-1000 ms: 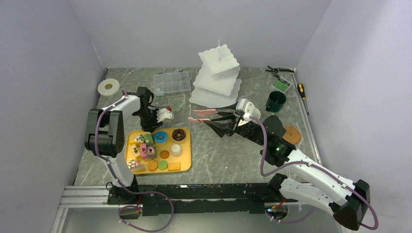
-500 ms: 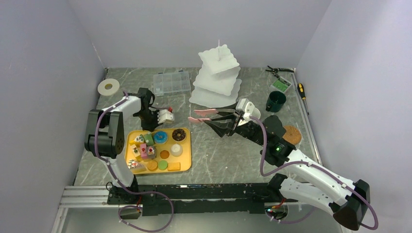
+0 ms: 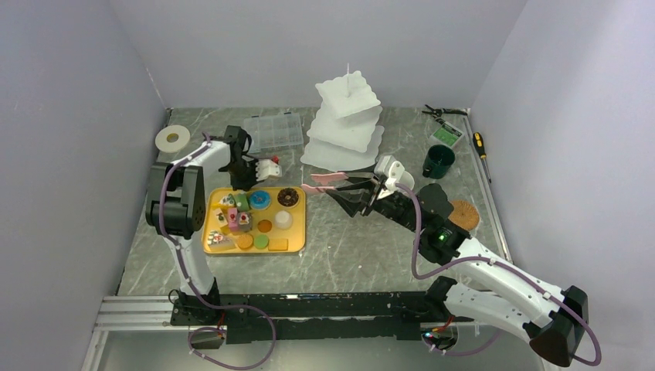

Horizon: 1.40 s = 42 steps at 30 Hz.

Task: Serve the afternoon tea
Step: Move the tray at the center of the board, then adjust the desert table at the center of the board.

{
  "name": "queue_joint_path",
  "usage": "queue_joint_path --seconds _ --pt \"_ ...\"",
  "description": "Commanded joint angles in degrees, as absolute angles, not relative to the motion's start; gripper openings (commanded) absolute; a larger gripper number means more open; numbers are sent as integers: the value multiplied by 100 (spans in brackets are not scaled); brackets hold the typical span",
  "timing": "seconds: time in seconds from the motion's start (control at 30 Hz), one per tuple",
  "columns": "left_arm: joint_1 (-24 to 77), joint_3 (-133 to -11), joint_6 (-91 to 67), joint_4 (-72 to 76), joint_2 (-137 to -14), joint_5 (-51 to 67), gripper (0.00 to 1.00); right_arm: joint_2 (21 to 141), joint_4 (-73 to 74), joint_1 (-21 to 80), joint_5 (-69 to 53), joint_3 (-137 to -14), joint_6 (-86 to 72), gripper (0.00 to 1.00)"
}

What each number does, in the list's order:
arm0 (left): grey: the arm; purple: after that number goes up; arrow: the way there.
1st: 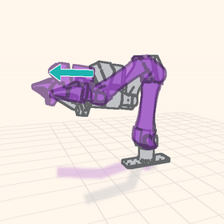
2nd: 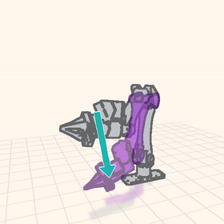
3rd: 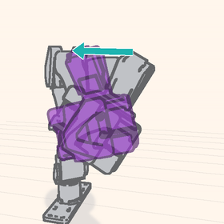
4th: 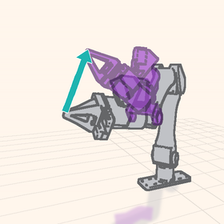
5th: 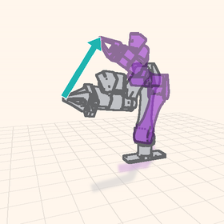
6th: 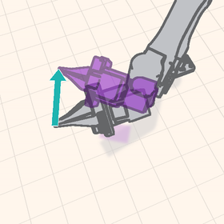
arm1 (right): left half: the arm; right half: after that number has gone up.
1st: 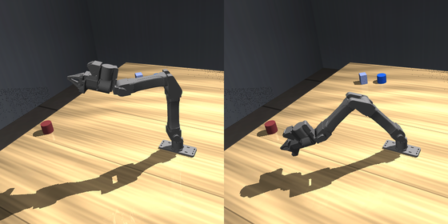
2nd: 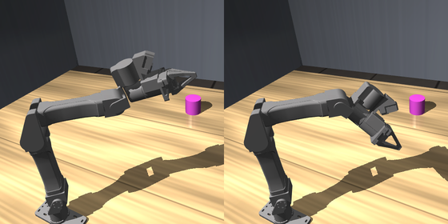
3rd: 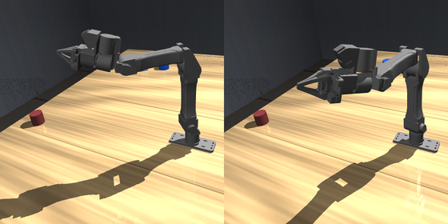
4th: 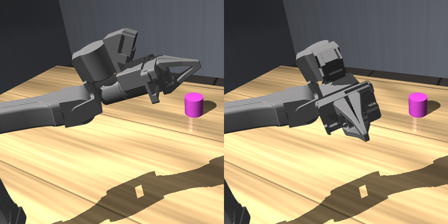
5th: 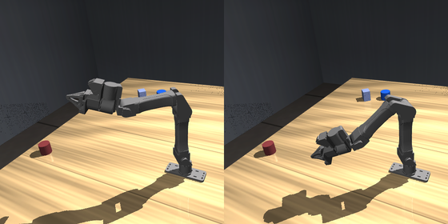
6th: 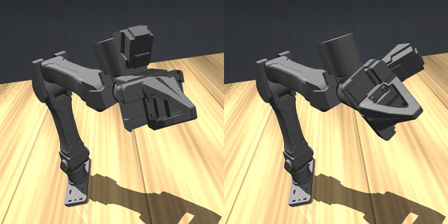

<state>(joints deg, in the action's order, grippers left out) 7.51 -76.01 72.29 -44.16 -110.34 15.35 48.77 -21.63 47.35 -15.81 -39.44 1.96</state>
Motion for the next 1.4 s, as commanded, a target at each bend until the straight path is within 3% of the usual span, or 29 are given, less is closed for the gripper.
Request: queue_joint_path --seconds 0.0,0.23,0.3,0.33,0.5,0.53,0.73,0.93,1.07,1.37 --pt "834 -7941 7415 -3724 -11391 1511 6 4835 -2307 4753 -1386 -4143 298 52" --pt "975 -8408 7405 -3735 -11690 1535 6 4899 -2289 4731 -1265 -4180 369 52" --pt "976 -8522 7343 -3820 -11679 1559 12 4919 -2281 4707 -1272 -4200 362 52" --pt "976 -8559 7302 -3892 -11638 1586 20 4921 -2275 4696 -1281 -4208 365 52" --pt "976 -8603 7203 -4516 -11039 1995 84 4878 -2207 4654 -1263 -4244 381 51" --pt "976 -8687 7158 -4710 -10935 2098 92 4845 -2194 4643 -1251 -4236 382 51" --pt "991 -10457 6346 -6244 -10841 2936 94 4726 -2028 4597 -1251 -4270 374 51" --pt "1194 -12609 4783 -6351 -11313 3819 94 4638 -1776 4571 -1205 -4250 357 51" --pt "1494 -13364 3762 -5280 -11512 4226 94 4544 -1619 4563 -1124 -4205 333 51" --pt "2212 -12921 2114 -2381 -11722 4200 94 4446 -1371 4553 -1011 -4242 319 51"
